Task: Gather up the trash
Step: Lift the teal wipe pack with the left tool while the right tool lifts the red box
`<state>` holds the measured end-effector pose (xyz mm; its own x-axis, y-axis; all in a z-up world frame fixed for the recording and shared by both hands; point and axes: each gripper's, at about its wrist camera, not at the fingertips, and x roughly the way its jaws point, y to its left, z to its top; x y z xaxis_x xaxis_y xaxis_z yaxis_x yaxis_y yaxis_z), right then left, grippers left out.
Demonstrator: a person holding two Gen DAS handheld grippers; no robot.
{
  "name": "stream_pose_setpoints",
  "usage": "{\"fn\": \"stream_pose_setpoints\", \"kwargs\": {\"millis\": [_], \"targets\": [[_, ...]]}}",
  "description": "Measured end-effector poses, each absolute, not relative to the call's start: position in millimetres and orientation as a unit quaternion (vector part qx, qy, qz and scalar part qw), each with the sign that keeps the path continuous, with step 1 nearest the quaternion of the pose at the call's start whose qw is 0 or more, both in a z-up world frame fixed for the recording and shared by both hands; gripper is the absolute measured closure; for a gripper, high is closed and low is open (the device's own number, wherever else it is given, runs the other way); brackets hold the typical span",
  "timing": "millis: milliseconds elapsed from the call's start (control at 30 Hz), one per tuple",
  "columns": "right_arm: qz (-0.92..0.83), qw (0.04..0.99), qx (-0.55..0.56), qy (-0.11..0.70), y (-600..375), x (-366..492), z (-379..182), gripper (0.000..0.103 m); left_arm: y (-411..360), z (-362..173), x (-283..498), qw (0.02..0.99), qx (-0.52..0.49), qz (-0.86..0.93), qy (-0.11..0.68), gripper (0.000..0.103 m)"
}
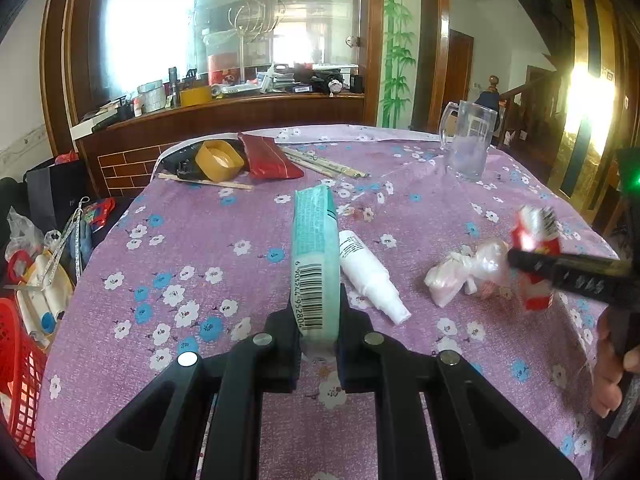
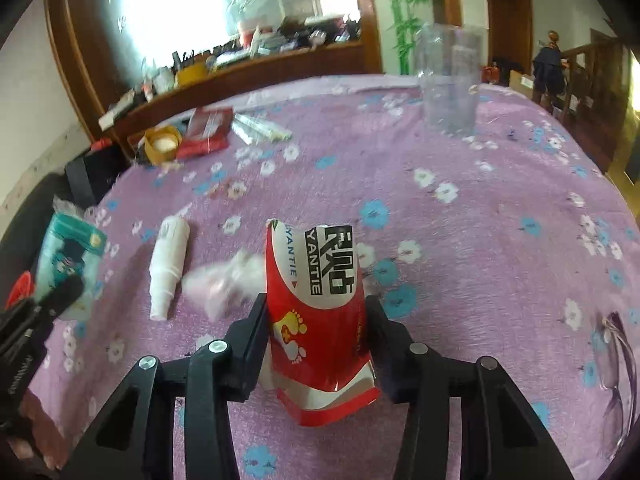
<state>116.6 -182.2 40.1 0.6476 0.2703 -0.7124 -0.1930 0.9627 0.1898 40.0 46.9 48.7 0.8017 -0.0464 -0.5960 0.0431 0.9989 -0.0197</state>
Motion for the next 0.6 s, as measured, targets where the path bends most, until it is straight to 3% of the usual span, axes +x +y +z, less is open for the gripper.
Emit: {"fn": "stream_pose_setpoints", "kwargs": {"millis": [300, 600], "targets": [[0.154, 0.934, 0.034, 0.319, -162, 88, 65, 0.057, 44, 50, 37, 0.955, 0.009, -0.018, 0.297, 0.091], [0.171, 0.938, -0.002, 0.302, -140, 76, 65, 0.058, 43, 52, 33, 0.958, 0.018, -0.009, 0.287, 0.091]]}}
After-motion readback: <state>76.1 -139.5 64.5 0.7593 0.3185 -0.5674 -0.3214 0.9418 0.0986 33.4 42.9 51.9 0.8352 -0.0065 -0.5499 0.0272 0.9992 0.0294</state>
